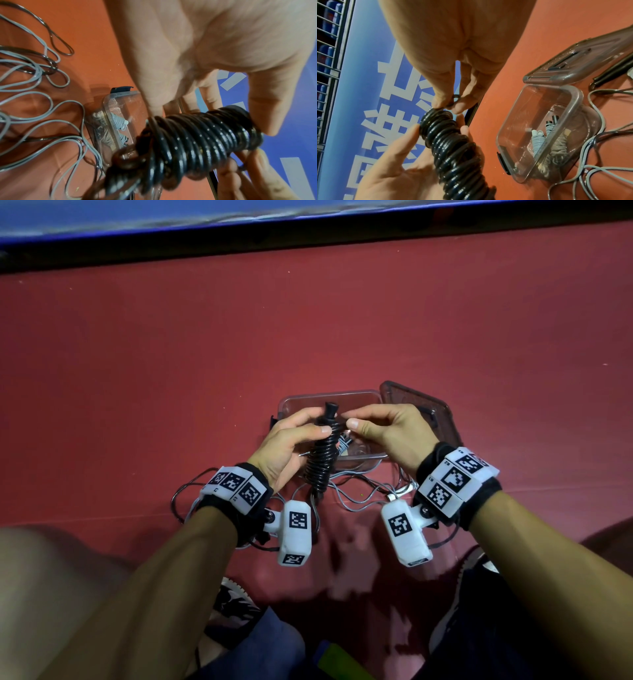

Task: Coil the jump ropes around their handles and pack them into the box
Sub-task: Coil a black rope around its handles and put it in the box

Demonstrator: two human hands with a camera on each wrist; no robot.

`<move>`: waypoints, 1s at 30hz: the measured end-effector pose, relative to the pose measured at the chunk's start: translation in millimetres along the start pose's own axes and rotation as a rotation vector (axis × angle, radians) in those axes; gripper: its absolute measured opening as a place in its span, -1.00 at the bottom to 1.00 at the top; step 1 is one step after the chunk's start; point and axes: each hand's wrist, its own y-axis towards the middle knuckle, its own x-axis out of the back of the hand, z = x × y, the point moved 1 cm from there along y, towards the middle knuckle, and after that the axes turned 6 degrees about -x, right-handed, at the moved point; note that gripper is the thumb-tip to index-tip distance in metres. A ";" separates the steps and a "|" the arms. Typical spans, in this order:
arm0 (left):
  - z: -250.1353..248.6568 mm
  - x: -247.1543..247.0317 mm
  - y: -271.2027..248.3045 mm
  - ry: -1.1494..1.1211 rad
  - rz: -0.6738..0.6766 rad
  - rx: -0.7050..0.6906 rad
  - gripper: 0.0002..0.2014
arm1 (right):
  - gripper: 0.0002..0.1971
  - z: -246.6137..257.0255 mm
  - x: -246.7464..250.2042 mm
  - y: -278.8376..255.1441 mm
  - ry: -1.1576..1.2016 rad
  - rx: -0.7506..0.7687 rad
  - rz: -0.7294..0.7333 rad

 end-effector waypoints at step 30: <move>3.2 -2.5 -4.2 0.208 0.061 -0.064 -0.54 | -0.84 2.5 1.5 3.0 -0.099 -0.062 -0.141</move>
